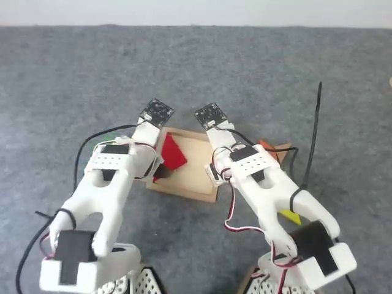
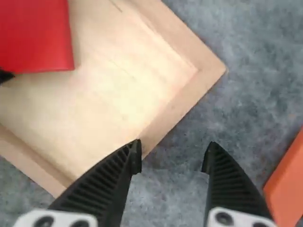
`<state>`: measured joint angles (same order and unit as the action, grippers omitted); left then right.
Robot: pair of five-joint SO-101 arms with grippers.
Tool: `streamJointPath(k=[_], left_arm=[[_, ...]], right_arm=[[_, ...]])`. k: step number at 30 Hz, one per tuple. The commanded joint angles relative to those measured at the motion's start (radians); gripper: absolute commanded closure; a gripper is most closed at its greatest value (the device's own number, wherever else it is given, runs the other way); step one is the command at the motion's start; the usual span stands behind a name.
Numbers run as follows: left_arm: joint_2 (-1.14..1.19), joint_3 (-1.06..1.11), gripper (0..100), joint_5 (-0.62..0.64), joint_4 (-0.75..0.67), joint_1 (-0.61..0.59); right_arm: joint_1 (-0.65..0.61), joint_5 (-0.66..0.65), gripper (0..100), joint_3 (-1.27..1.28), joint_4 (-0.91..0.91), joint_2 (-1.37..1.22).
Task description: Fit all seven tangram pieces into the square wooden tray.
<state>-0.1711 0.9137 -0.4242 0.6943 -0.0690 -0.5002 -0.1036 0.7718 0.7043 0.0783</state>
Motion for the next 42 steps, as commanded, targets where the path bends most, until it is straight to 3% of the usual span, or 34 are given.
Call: streamJointPath(k=[1, 10, 18, 23, 33, 42], left_arm=[[-0.190, -0.035, 69, 0.046, 0.040, -0.028], [-0.540, 0.038, 69, 0.331, 0.133, -0.035], [-0.588, 0.104, 69, 0.531, 0.106, -0.121], [-0.562, 0.104, 69, 0.717, 0.075, -0.129], [-0.497, 0.239, 69, 0.721, -0.110, -0.146], [-0.489, 0.265, 69, 0.718, -0.135, -0.161]], right_arm=[[0.025, 0.008, 76.4, -0.029, 0.022, -0.010], [0.099, -0.098, 76.4, -0.028, 0.099, -0.007], [0.196, -0.130, 76.4, -0.035, 0.120, 0.021], [0.087, -0.064, 76.4, -0.046, 0.122, 0.131], [0.019, -0.037, 76.4, -0.060, 0.047, 0.021], [0.024, -0.028, 76.4, -0.199, 0.157, -0.136]])
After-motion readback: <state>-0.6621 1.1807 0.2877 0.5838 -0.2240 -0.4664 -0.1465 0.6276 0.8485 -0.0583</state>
